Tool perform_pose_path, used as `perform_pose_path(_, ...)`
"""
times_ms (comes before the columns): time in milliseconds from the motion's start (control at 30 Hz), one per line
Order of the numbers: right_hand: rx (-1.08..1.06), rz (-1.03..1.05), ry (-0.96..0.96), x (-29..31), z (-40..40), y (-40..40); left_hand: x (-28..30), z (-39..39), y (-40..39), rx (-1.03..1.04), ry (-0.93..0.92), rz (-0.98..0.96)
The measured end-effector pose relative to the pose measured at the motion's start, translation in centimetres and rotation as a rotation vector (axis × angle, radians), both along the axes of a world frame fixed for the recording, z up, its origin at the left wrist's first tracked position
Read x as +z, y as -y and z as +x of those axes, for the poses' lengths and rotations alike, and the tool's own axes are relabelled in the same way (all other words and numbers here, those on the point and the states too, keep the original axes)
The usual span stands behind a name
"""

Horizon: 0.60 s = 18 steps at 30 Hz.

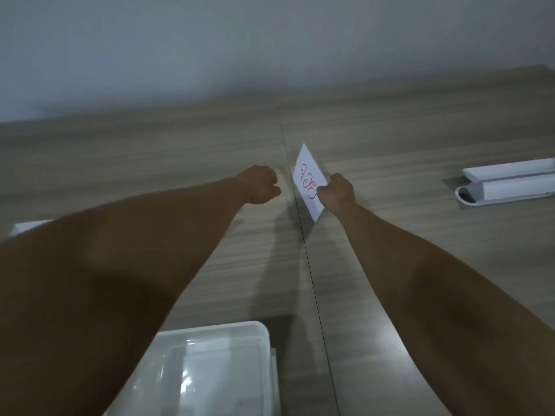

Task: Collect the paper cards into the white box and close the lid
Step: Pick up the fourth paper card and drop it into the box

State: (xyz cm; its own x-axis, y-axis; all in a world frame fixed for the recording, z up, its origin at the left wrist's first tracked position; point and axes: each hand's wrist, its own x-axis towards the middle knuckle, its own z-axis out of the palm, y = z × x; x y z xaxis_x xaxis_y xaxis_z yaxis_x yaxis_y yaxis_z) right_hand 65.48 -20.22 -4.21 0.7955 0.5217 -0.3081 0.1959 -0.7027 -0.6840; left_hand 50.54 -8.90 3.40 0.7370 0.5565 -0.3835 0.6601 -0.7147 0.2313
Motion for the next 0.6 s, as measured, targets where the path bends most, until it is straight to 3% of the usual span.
perform_pose_path(267,-0.116,0.235,-0.012,-3.0,0.3,-1.0,-1.1,0.6,-3.3,0.045,-0.013,0.038)
perform_pose_path(467,0.259,0.401,-0.183,2.3,-0.1,0.4,2.2,-0.7,-4.1,0.109,0.202,0.061)
perform_pose_path(600,0.375,0.406,-0.187,6.3,-1.6,1.0,4.8,-3.7,-2.9,0.1,0.364,0.075)
